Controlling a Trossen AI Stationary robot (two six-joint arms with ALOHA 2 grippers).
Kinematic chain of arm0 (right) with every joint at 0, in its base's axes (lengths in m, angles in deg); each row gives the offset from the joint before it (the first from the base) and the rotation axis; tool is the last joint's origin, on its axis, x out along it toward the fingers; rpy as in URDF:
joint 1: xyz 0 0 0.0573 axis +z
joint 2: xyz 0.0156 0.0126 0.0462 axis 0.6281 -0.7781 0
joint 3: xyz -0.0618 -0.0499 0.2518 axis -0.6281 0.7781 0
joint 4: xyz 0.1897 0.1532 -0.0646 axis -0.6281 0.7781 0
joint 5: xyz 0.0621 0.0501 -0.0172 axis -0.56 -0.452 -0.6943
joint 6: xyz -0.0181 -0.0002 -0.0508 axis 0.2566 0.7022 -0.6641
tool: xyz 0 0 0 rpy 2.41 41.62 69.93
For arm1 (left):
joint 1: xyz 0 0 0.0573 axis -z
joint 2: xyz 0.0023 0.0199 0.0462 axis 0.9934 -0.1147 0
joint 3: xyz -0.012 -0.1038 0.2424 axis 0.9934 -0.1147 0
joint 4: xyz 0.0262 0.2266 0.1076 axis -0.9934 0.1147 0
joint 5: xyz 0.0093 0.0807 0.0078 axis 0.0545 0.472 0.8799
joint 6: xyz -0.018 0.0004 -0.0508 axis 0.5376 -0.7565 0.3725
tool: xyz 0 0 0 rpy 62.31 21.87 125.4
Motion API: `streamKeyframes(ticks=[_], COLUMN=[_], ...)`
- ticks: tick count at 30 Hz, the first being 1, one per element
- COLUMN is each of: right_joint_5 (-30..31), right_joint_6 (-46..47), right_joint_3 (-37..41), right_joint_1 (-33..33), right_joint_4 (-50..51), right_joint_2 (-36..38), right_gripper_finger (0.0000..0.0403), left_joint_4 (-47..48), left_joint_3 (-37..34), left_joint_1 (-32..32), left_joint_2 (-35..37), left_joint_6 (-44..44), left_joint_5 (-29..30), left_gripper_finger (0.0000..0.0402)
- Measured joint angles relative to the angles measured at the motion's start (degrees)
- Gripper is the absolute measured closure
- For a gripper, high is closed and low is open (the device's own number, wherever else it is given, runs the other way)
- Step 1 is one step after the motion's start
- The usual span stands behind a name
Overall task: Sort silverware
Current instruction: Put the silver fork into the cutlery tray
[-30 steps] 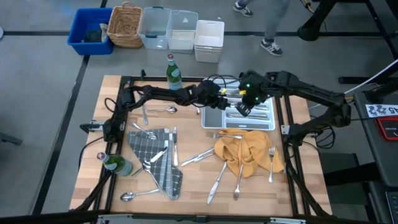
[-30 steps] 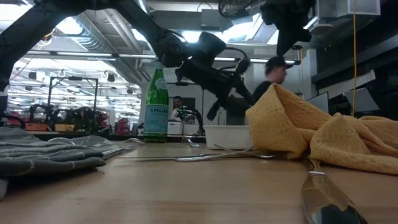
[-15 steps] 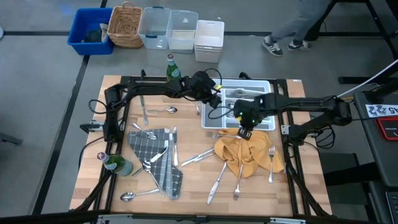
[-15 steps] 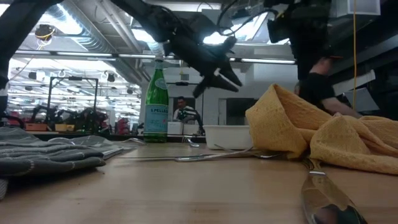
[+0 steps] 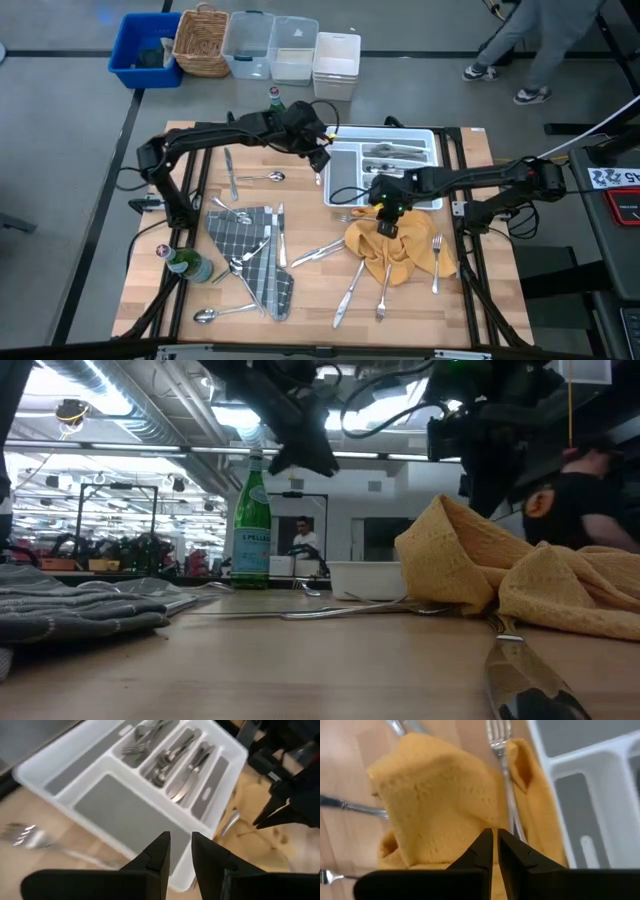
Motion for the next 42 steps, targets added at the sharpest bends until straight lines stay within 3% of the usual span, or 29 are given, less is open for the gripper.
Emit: streamKeyframes(ticks=[9,35,38,42], right_joint_5=[-0.2,0.8,0.6,0.3], right_joint_6=[-4.9,-4.9,-3.4,-2.8], right_joint_3=[3.9,5.8,5.8,5.8], right_joint_1=[0.0,0.0,0.0,0.0], right_joint_4=[-3.2,-5.2,-5.2,-5.3], right_joint_2=[0.0,-6.6,-6.6,-6.6], right_gripper_finger=[0.0372,0.0372,0.0361,0.0315], left_joint_4=[7.1,14.8,14.7,14.7], left_joint_3=[0.0,0.0,0.0,0.0], left_joint_1=[0.0,0.0,0.0,0.0], left_joint_2=[3.0,5.2,5.2,5.2], left_joint_6=[-3.0,-7.4,-7.4,-7.4], left_joint_5=[3.5,4.0,4.0,4.0], left_gripper_finger=[0.0335,0.0335,0.0335,0.0335])
